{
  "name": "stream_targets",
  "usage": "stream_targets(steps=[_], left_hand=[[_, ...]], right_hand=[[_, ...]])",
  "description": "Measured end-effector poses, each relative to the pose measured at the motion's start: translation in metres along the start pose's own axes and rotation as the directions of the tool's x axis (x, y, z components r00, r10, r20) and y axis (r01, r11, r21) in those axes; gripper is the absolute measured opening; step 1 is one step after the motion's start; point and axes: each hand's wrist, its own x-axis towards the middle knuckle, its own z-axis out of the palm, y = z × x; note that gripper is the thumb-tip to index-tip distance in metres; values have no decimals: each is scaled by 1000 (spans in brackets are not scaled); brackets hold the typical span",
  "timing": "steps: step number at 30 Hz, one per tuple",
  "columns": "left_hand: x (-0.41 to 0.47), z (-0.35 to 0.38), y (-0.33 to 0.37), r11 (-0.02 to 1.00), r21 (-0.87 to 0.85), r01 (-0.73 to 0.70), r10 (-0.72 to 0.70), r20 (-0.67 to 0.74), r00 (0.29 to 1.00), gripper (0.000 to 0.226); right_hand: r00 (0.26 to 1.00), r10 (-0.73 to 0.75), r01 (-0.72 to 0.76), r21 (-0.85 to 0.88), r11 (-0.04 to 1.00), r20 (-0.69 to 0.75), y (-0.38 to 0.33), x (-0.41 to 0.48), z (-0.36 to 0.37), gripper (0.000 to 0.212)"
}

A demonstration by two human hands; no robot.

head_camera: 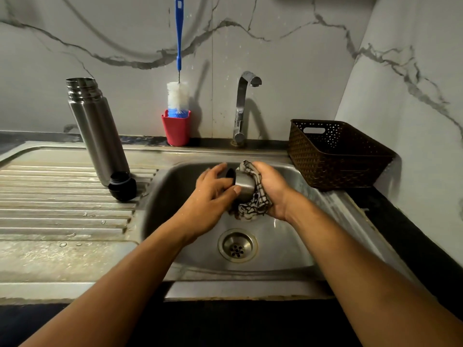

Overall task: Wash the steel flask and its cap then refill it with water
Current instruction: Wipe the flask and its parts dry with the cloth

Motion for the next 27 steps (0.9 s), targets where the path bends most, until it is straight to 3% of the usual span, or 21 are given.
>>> stream_targets(steps=[2, 4, 7, 9, 12, 14, 15, 17, 19, 20, 21, 23, 25, 27], left_hand=[[2, -5, 6, 994, 82, -79, 81, -21, 997, 25], [6, -6, 7, 946, 270, -178, 190, -19, 982, 28], [8, -6, 2, 774, 580, -255, 327, -22, 945, 40], [9, -5, 3, 641, 743, -194, 316, -25, 948, 41], [11, -6, 3, 633, 773, -36, 181, -102, 978, 33], [15, -5, -9, 723, 689, 41, 118, -182, 976, 30], [17, -7, -15, 817, 570, 91, 60, -240, 969, 30], [17, -16, -22, 978, 108, 179, -136, -321, 937, 29], [13, -21, -24, 904, -336, 264, -360, -263, 895, 26], [13, -23, -26, 840, -455, 296, -426, -215, 879, 25], [14, -23, -26, 795, -527, 300, -449, -180, 875, 24], [13, -15, -16, 752, -601, 272, -414, -109, 904, 26], [12, -8, -5, 759, -606, 240, -355, -76, 932, 26], [6, -8, -2, 821, -543, 175, -256, -77, 964, 30]], right_hand=[[989, 134, -142, 133, 981, 68, -2, -6, -4, 58], [981, 183, -192, 197, 961, 62, -2, -7, -7, 58], [970, 228, -242, 284, 928, 82, -2, -6, -4, 55], [976, 216, -214, 287, 934, 23, -3, -7, 5, 55], [982, 34, -30, 24, 999, -184, 2, -6, 16, 58], [957, -128, 84, -174, 981, -260, 8, -6, 22, 50], [941, -198, 144, -206, 968, -276, 9, -7, 24, 44], [867, -358, 318, -169, 933, -345, 6, -11, 23, 29], [719, -569, 555, -162, 816, -400, 0, -13, 17, 21], [660, -662, 633, -211, 745, -356, -1, -11, 15, 24], [628, -732, 664, -308, 681, -264, 4, -8, 13, 30], [655, -755, 605, -577, 549, -32, 16, 1, 17, 41], [686, -726, 542, -701, 463, 50, 28, 13, 25, 45], [733, -672, 505, -577, 642, -106, 27, 16, 35, 47]])
